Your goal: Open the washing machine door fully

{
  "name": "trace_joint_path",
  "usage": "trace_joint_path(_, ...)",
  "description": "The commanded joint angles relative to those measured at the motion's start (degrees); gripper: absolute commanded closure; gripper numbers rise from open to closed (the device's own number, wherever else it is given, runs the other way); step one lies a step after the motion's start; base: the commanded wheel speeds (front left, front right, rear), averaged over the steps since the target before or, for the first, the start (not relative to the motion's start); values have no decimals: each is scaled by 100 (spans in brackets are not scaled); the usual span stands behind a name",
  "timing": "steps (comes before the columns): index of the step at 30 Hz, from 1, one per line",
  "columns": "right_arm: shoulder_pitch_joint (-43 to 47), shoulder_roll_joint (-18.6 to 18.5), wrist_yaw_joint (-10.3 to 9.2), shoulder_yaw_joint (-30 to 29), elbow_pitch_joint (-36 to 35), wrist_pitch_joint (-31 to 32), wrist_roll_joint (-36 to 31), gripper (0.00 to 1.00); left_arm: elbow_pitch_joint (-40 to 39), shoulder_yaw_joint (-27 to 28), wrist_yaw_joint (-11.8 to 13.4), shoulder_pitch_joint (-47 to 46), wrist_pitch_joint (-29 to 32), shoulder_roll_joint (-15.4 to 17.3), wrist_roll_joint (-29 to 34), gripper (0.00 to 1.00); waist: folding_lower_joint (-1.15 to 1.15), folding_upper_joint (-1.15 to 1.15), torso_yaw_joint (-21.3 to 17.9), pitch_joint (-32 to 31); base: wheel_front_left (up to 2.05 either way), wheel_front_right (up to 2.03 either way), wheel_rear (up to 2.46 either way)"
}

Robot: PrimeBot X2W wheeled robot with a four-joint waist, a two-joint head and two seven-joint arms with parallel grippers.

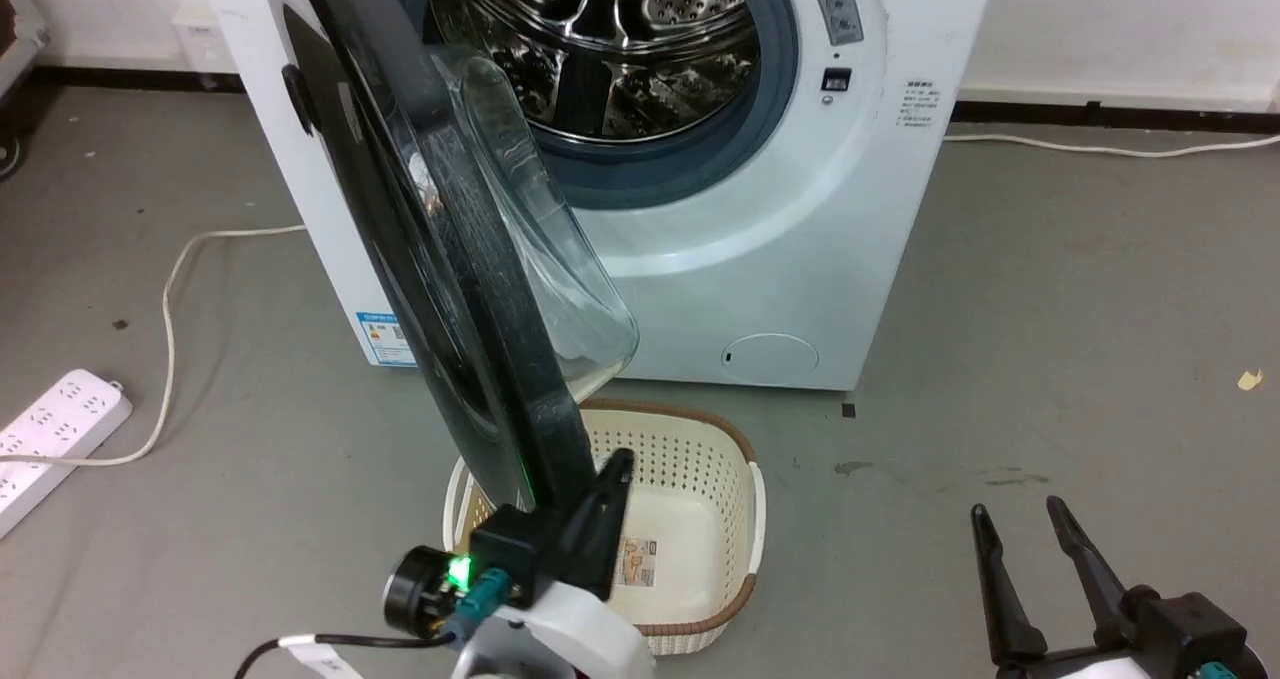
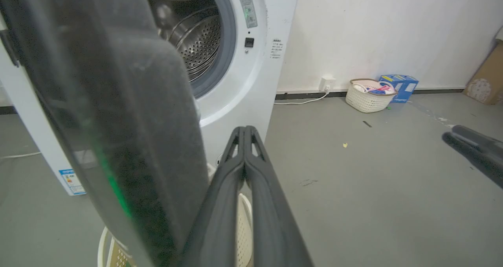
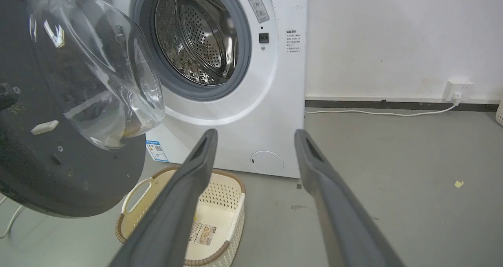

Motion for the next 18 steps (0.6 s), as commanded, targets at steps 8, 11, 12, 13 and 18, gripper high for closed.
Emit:
trace_joint_path(8, -56, 24, -3, 28, 79, -25, 45, 0, 761, 164, 93, -236, -420, 40, -121, 100, -1, 0, 335, -35, 0, 0, 0)
trace_joint_path(11, -18, 24, -3, 23, 98, -25, 25, 0, 845, 158, 92, -172, -476, 55, -152, 100, -1, 0, 600, -109, 0, 0, 0)
trace_joint_path(12, -6, 24, -3, 34, 110, -25, 19, 0, 857, 160, 89, -135, -486, 59, -176, 100, -1, 0, 690, -134, 0, 0, 0)
trace_joint_path(13, 7, 24, -3, 38, 119, -25, 22, 0, 857, 157, 84, -95, -491, 67, -195, 100, -1, 0, 794, -154, 0, 0, 0)
trace_joint_path(18, 59, 24, -3, 58, 155, -25, 72, 0, 730, 209, 130, 89, -483, 189, -243, 100, -1, 0, 1365, -219, 0, 0, 0)
